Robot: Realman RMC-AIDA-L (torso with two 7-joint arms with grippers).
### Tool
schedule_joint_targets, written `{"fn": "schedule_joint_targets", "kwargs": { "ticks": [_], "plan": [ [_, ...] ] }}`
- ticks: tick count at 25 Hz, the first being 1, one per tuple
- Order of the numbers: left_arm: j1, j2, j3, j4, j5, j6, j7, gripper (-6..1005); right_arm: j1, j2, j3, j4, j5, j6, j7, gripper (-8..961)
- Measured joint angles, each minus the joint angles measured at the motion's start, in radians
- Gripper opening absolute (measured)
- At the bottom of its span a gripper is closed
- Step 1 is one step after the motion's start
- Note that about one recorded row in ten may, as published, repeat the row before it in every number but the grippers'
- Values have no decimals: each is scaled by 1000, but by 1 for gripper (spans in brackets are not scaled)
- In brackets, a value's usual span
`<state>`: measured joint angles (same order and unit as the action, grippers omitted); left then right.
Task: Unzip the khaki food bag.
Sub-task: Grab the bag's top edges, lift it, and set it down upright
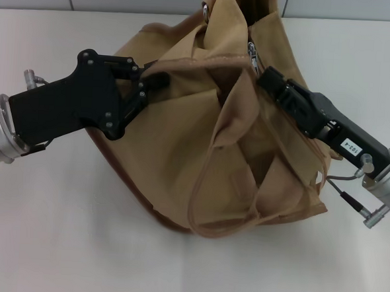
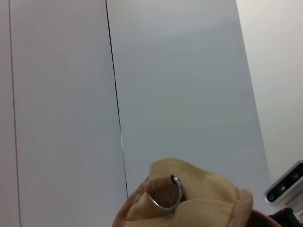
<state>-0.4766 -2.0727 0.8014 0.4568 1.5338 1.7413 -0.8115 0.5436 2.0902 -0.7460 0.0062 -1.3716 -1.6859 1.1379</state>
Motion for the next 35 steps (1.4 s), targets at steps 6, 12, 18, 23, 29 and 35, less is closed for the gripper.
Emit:
{"fn": "schedule_joint_targets", "kwargs": {
  "ticks": [6,12,18,23,29,35],
  "plan": [
    [1,0,-2,-3,-1,-11,8,67,-15,-2,3,-19,0,-14,-1,188],
    [1,0,4,-10,-2,-11,9,69,-16,-3,24,-22,2,-14,9,293],
    [1,0,5,-25,-1,0,20,70,-14,-3,47,-23,0,-15,22,320],
    [3,-1,5,-27,-2,1,20,71,-5,-2,24,-29,-6,-15,12,296],
    [-2,-3,-2,-37,-2,-9,12,73,-2,1,-55,-51,-7,-18,-16,255],
    [-8,-1,-2,-50,-4,-19,12,74,-8,2,-60,-46,-8,-27,-61,244]
  ]
}}
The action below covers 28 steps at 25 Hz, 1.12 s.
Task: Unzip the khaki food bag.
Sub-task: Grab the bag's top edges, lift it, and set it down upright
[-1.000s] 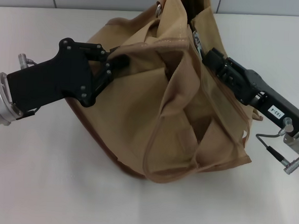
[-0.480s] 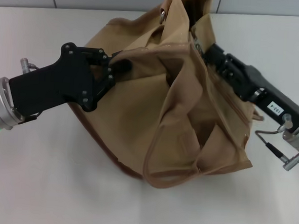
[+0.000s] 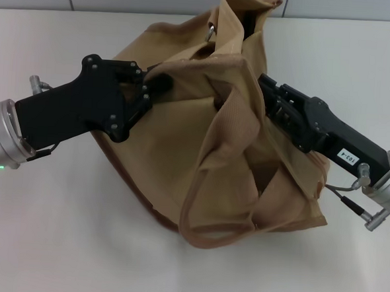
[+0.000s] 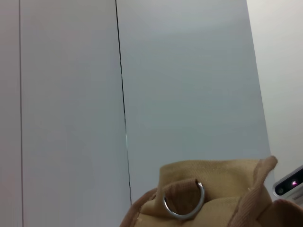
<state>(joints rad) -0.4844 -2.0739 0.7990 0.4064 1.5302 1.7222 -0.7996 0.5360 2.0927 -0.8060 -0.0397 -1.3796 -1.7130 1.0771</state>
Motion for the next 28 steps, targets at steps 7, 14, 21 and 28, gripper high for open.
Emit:
{"fn": "schedule_joint_targets", "kwargs": {
  "ticks": [7,14,21,28],
  "plan": [
    [1,-1,2,-1,0,4,-1,76,5,0,-13,6,-2,-2,-30,296],
    [-1,-3,8,-8,0,9,-1,77,18,0,-14,7,-27,15,-30,417],
    [-7,-3,7,-15,1,14,-1,79,26,0,-15,8,-59,20,-31,413],
    [-14,-3,1,-17,1,6,-1,81,37,-1,-16,5,-93,6,-17,265]
  ]
}}
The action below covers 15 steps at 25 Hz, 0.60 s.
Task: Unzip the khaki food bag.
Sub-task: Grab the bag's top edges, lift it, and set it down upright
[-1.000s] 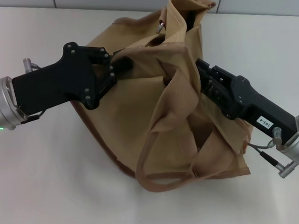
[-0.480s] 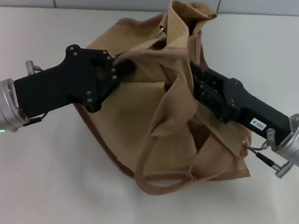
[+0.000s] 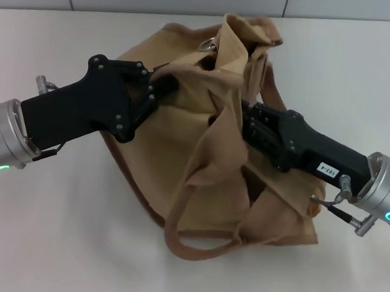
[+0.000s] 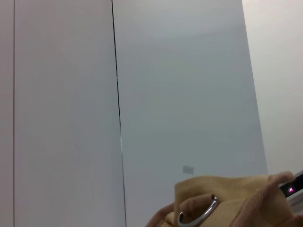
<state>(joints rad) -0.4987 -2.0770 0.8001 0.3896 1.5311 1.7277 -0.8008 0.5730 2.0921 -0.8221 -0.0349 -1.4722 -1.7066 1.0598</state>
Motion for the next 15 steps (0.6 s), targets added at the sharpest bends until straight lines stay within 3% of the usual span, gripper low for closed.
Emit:
{"fn": "schedule_joint_targets", "kwargs": {
  "ticks": [15],
  "plan": [
    [-1,3,-2,-2,-21,-30,-2,84,-7,-9,0,-65,-76,-58,140,216]
  ]
}}
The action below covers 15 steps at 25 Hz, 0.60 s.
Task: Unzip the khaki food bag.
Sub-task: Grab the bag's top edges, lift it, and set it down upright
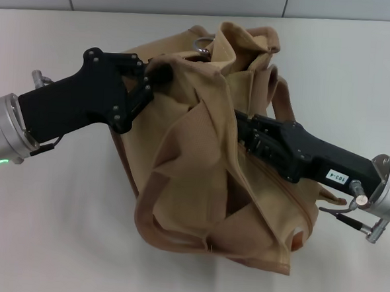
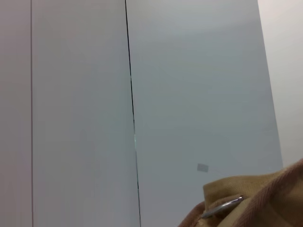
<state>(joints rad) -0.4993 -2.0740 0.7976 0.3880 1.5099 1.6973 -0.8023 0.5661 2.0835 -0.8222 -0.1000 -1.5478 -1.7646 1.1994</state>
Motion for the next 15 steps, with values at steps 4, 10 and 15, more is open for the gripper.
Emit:
{"fn": "schedule_joint_targets", "kwargs": {
  "ticks": [4,10,15],
  "plan": [
    [0,0,0,0,-1,-3,0,85,-2,-1,0,-10,-8,-1,54,216],
    [-1,0,0,0,-2,-8,0,87,-2,-2,0,-54,-21,3,225,215],
    [-1,0,1,0,-2,-9,1,88,0,-5,0,-78,-33,-21,336,215]
  ]
}}
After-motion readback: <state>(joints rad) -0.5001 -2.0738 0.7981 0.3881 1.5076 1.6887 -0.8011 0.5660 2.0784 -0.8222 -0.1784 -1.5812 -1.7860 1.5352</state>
